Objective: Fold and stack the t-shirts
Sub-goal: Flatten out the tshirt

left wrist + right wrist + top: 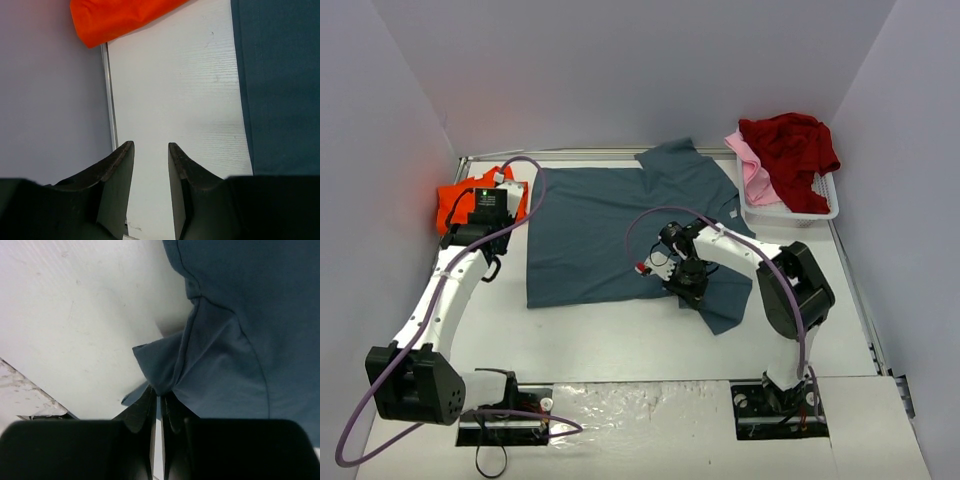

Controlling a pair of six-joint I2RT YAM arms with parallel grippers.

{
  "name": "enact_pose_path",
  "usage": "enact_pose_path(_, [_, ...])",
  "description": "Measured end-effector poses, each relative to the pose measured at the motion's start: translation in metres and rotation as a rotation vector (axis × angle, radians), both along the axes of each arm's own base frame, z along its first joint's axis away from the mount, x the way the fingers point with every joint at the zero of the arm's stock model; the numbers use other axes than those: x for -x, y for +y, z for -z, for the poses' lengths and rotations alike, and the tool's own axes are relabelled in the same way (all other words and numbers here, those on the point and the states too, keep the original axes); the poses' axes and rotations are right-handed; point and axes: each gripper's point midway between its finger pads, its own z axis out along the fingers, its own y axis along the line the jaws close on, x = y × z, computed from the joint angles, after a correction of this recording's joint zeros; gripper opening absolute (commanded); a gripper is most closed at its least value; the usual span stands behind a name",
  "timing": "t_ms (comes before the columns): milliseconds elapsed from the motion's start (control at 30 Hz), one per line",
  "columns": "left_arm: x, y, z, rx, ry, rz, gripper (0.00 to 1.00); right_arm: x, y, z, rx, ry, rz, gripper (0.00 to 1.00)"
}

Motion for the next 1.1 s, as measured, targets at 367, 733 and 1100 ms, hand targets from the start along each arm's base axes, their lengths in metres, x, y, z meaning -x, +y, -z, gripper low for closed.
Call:
enact_pose_path(367, [0.002,-0.002,0.004,0.013,0.019,0.004,0.31,-0.007,0.011,-0.055,-0.112,-0.113,0.005,0.0])
enact_pose_path(733, [0.002,-0.004,0.005,0.02,0.02,0.011,0.31,0.01,0.017,-0.07,-0.163,-0.025,-0.033,0.33])
enact_pose_path(1100, [0.002,-0.004,0.005,0.021,0.021,0.012,0.22,0.028,0.017,-0.075,-0.182,0.052,-0.071,0.61])
